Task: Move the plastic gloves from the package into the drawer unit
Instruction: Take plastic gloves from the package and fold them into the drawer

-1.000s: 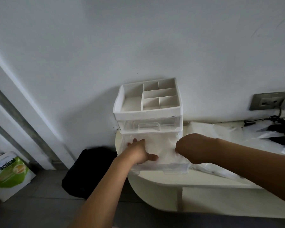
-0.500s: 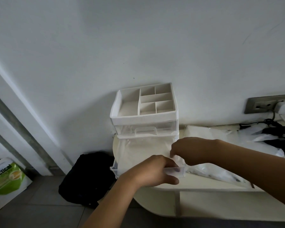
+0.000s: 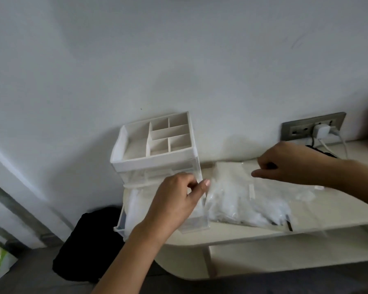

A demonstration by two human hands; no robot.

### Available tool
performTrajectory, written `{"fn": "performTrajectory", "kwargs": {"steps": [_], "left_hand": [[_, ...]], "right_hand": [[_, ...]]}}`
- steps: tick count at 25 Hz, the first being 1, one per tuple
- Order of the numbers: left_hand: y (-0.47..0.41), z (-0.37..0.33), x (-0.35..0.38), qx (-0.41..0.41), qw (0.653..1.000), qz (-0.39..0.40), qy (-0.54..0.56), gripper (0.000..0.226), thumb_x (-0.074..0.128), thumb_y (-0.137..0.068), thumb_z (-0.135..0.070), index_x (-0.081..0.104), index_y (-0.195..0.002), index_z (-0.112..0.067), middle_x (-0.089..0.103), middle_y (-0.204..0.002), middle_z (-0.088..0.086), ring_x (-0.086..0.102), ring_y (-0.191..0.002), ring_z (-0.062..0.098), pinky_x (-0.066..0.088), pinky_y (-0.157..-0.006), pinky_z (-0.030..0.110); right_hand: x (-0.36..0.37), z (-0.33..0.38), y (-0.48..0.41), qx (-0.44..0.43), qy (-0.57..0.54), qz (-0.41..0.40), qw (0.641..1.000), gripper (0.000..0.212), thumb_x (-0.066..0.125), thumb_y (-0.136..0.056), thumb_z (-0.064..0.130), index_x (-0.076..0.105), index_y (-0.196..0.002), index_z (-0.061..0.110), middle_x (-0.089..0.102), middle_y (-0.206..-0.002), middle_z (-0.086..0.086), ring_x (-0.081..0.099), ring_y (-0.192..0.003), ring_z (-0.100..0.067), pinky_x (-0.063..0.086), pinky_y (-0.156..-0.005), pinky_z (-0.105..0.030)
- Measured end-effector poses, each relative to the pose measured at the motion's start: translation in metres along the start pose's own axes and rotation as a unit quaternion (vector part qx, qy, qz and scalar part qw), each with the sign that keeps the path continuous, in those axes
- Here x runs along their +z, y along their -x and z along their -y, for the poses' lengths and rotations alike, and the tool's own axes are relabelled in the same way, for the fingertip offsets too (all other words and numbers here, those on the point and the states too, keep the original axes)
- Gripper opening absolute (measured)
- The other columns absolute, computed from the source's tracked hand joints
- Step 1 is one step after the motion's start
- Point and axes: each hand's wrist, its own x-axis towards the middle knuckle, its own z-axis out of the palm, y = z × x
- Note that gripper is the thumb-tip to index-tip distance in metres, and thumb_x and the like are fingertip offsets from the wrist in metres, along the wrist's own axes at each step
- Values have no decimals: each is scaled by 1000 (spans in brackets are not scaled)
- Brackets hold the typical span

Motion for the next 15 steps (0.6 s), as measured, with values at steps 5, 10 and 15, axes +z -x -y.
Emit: {"fn": "performTrajectory", "kwargs": {"steps": [5,10,15], "left_hand": [[-30,-47,54,39,995,20,86,32,59,-88,-43,64,-78,-14,66,-85,-5,62,-83,8,48,-79,25],[-52,-76,136,26,986,133,97,23,61,-90,-36,64,-101,-16,59,-118,-3,53,-112,9,37,-95,17],[-65,-68,202,-35,966,257,-20,70,44,-95,-52,20,-151,-19,10,-160,4,5,-147,21,1,-117,46]], "right_hand": [[52,-96,18,152,-12,50,987,32,61,-82,52,55,-67,25,58,-72,5,57,-68,-12,51,-69,-30],[88,-137,41,234,-75,126,961,30,68,-83,31,59,-109,18,60,-106,-1,55,-95,-16,37,-69,-19],[100,-145,40,351,-288,31,891,25,59,-91,30,51,-100,8,57,-92,-9,51,-75,-17,46,-68,-30]]}}
